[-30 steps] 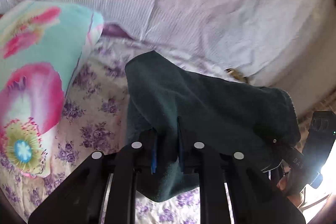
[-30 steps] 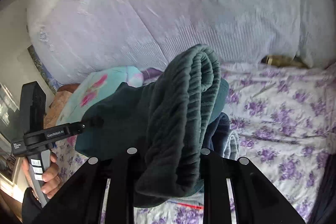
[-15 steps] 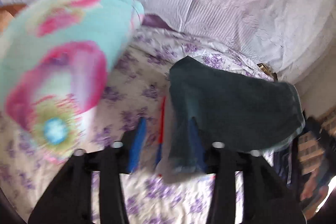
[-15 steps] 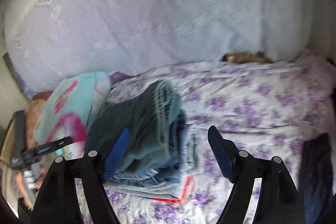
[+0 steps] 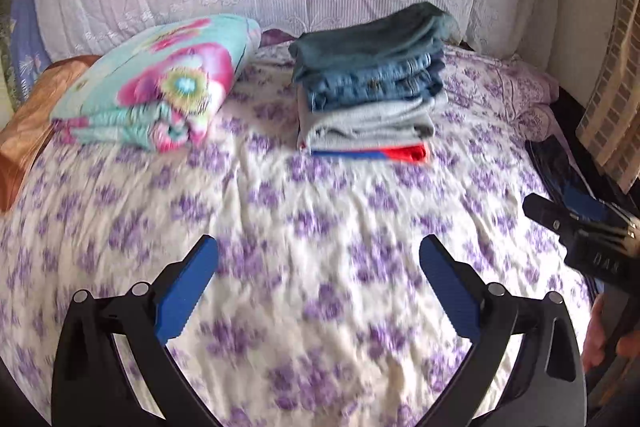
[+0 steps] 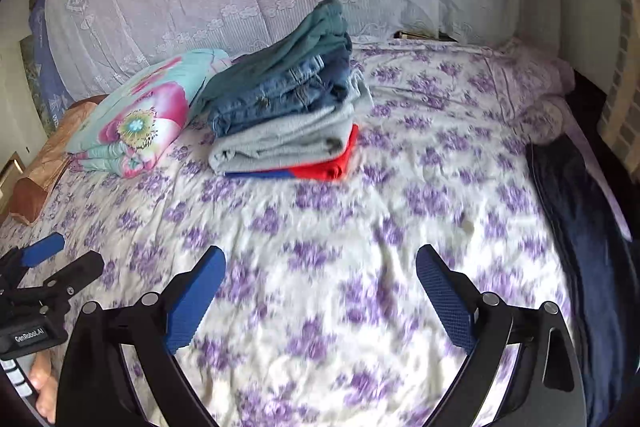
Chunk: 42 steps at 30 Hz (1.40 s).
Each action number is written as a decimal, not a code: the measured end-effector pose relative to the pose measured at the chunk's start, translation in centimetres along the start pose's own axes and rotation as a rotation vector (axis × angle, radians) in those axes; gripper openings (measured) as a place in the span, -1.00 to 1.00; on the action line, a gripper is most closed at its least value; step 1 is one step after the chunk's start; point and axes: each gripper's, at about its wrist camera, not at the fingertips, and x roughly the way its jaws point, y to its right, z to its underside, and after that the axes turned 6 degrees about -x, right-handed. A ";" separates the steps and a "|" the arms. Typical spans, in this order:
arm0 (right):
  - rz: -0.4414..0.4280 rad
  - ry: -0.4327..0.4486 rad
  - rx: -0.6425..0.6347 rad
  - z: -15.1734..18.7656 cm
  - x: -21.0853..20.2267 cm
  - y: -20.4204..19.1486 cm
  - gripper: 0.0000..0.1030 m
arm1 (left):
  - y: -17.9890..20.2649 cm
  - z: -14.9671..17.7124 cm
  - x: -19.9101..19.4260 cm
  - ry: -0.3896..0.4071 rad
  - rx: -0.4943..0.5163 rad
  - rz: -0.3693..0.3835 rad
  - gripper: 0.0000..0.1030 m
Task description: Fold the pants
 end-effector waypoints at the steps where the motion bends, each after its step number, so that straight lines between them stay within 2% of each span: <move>1: 0.015 0.014 0.002 0.8 -0.2 -0.3 0.88 | 0.2 1.0 0.0 0.008 -0.003 -0.009 0.90; 5: 0.118 0.100 -0.030 2.6 -1.1 -1.1 0.88 | 1.3 2.8 -0.4 0.092 0.006 -0.060 0.90; 7: 0.135 0.135 -0.043 3.0 -1.0 -1.2 0.90 | 1.9 3.1 -0.6 0.155 0.038 -0.094 0.90; 9: 0.141 0.140 -0.041 3.5 -0.7 -1.2 0.90 | 2.1 3.5 -0.4 0.184 0.053 -0.113 0.90; 14: 0.105 0.101 -0.035 4.3 0.3 -1.3 0.90 | 1.9 3.9 1.3 0.129 0.053 -0.107 0.90; 17: 0.112 0.103 -0.051 4.5 0.2 -1.7 0.90 | 1.9 4.1 1.8 0.116 0.050 -0.119 0.90; 24: 0.104 0.105 -0.048 4.6 0.1 -1.5 0.90 | 1.6 4.1 1.3 0.138 0.028 -0.113 0.90; 42: 0.101 0.107 -0.047 4.6 -0.1 -1.8 0.90 | 1.7 4.1 1.3 0.133 0.026 -0.113 0.90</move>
